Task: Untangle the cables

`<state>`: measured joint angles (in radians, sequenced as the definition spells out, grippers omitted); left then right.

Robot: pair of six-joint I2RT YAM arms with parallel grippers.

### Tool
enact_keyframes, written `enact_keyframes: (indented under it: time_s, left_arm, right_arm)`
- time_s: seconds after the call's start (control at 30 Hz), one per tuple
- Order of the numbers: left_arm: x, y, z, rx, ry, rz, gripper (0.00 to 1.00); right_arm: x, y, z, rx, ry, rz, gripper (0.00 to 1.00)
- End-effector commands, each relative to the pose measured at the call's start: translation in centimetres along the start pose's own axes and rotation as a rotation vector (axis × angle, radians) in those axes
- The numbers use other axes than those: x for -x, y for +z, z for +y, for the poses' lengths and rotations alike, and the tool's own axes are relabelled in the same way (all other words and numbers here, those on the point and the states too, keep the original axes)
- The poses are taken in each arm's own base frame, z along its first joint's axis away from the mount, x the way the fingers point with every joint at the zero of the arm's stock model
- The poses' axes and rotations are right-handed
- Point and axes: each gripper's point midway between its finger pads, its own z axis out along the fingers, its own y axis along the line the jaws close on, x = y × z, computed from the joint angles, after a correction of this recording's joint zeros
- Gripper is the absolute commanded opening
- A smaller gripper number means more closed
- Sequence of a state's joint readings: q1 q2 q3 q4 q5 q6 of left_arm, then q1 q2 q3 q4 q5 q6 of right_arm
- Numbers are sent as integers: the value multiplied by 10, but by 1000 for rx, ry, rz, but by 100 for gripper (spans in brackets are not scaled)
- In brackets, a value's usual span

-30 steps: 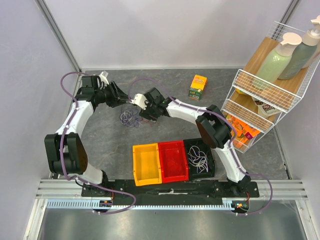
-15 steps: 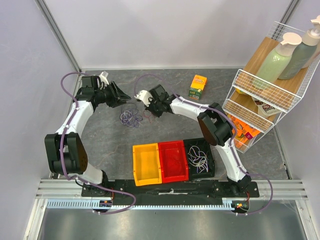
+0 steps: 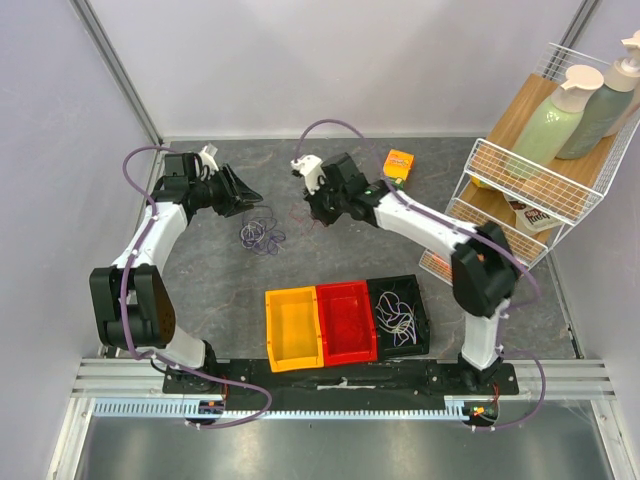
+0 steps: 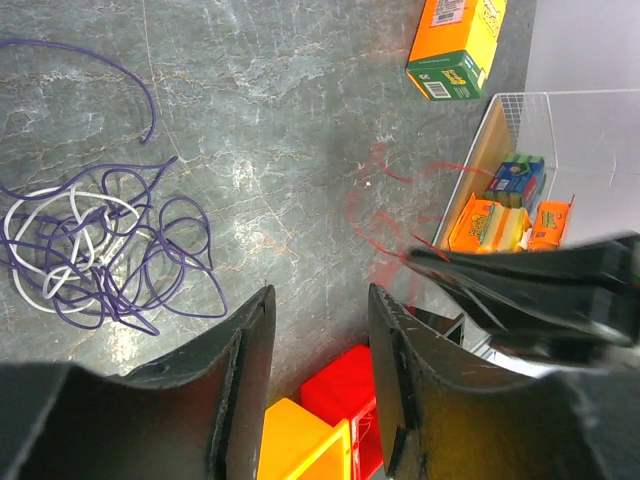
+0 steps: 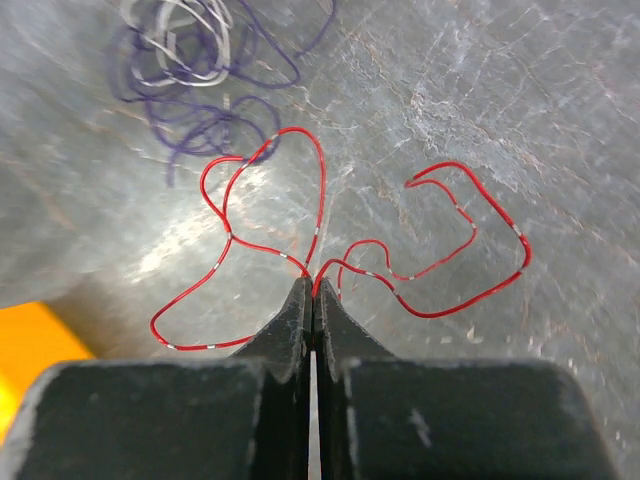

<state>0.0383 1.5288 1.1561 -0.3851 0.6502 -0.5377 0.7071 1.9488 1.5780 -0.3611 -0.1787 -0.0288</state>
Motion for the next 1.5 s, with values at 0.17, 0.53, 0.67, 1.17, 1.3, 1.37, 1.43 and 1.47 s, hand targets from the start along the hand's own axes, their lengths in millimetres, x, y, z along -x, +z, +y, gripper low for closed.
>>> enact_keyframes:
  time_s: [0.17, 0.53, 0.67, 1.17, 1.3, 1.37, 1.43, 1.47]
  left_arm:
    - [5, 1, -5, -41, -20, -5, 48]
    - [5, 2, -4, -48, -22, -4, 48]
    - [4, 3, -1, -37, -25, -4, 48]
    - [3, 5, 1, -33, -30, 3, 48]
    - [3, 6, 2, -34, -31, 7, 48]
    - [3, 6, 2, -34, -31, 7, 48]
    - [3, 6, 2, -33, -31, 6, 48]
    - [3, 6, 2, -32, -31, 5, 48]
  right_arm:
    - [17, -145, 102, 165, 92, -143, 0]
    - [-74, -204, 184, 519, 291, -99, 0]
    - [-106, -183, 183, 494, 322, -22, 0]
    - [-168, -145, 135, 96, 125, 264, 0]
    - [-167, -141, 132, -9, 96, 275, 1]
    - [-161, -138, 141, 17, 102, 249, 6]
    - [-159, -139, 148, 45, 103, 244, 16]
    - [-157, -141, 148, 42, 99, 242, 21]
